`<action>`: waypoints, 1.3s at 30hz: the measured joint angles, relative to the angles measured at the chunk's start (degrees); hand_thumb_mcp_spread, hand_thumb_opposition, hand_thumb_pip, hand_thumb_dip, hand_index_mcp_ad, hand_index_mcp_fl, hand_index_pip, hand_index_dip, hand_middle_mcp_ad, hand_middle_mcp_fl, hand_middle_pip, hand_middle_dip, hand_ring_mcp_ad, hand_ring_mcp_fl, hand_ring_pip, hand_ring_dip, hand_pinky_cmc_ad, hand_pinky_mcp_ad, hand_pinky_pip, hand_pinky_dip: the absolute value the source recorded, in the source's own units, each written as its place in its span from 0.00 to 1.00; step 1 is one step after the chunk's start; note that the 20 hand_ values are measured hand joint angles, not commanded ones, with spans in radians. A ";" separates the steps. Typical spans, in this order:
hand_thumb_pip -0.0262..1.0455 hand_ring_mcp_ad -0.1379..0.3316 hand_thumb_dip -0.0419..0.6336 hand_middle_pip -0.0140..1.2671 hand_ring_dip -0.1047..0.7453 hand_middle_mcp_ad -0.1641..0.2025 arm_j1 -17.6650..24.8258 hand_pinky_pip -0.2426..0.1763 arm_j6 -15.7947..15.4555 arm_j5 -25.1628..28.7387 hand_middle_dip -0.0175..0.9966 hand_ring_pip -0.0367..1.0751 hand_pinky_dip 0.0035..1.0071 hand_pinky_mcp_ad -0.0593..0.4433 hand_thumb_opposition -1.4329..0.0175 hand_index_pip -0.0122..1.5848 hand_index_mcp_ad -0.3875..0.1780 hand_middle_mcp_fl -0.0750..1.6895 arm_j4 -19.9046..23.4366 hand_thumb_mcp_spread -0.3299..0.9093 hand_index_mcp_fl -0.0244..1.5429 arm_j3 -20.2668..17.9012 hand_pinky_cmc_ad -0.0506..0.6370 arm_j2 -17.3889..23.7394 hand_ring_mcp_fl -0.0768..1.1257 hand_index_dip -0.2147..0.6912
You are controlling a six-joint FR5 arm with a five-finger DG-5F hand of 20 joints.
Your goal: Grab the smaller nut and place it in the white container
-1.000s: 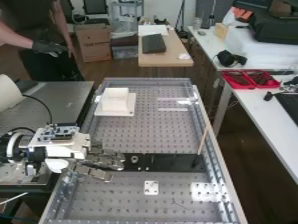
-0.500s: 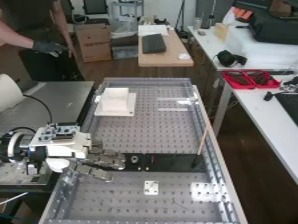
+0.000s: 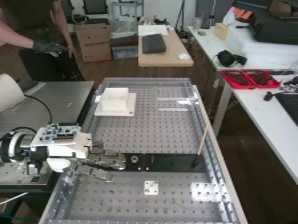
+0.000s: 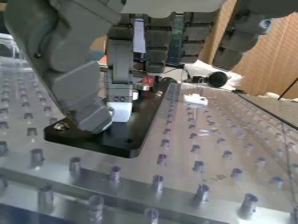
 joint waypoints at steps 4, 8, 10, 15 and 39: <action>0.74 0.54 0.40 0.10 0.24 0.54 -0.01 0.48 0.08 0.05 0.23 0.11 0.17 0.58 0.43 0.98 0.47 0.10 0.02 0.60 0.11 -0.10 0.51 0.06 0.07 0.40; 0.74 0.50 0.40 0.10 0.24 0.54 -0.02 0.48 0.16 0.13 0.23 0.11 0.17 0.58 0.42 0.98 0.47 0.10 0.00 0.60 0.11 -0.17 0.51 0.11 0.08 0.40; 0.74 0.50 0.40 0.10 0.24 0.54 -0.04 0.48 0.23 0.20 0.23 0.11 0.17 0.57 0.42 0.98 0.47 0.11 0.03 0.60 0.11 -0.22 0.51 0.12 0.08 0.39; 0.74 0.51 0.40 0.10 0.24 0.54 -0.04 0.48 0.21 0.27 0.23 0.11 0.17 0.58 0.43 0.98 0.47 0.11 0.23 0.60 0.11 -0.29 0.51 0.08 0.08 0.40; 0.71 0.51 0.39 0.10 0.24 0.53 0.37 0.47 -0.31 0.29 0.23 0.11 0.17 0.57 0.39 0.97 0.47 0.11 -0.76 0.60 0.15 0.03 0.51 0.85 0.08 0.39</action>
